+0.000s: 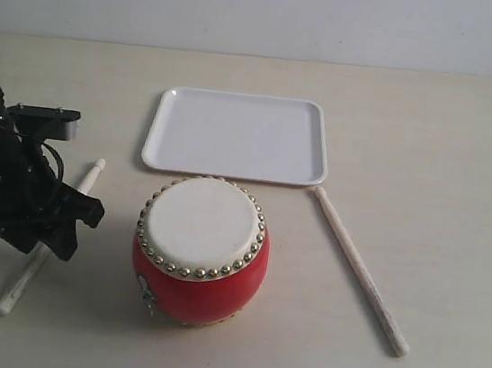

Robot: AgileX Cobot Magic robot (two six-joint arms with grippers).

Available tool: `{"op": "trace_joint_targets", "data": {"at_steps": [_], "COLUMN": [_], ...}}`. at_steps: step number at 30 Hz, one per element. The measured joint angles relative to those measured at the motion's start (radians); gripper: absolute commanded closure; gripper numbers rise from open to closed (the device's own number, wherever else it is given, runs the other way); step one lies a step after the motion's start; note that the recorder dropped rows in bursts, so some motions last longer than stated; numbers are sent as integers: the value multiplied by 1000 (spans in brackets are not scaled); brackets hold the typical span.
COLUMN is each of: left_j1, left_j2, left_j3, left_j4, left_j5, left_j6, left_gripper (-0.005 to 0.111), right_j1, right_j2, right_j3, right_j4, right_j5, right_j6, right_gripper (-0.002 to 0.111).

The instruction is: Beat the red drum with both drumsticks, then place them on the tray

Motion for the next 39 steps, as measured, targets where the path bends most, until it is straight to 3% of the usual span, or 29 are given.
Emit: {"op": "trace_joint_targets", "data": {"at_steps": [3, 39], "left_j1": [0, 0], "left_j2": [0, 0], "left_j3": [0, 81], "left_j4": [12, 92], "left_j5": [0, -106], "left_j6": [-15, -106], "left_gripper": [51, 52], "right_j1": [0, 0], "right_j2": [0, 0], "right_j3": [0, 0], "right_j4": [0, 0], "right_j5": [0, 0], "right_j6": [0, 0], "right_gripper": [108, 108]}}
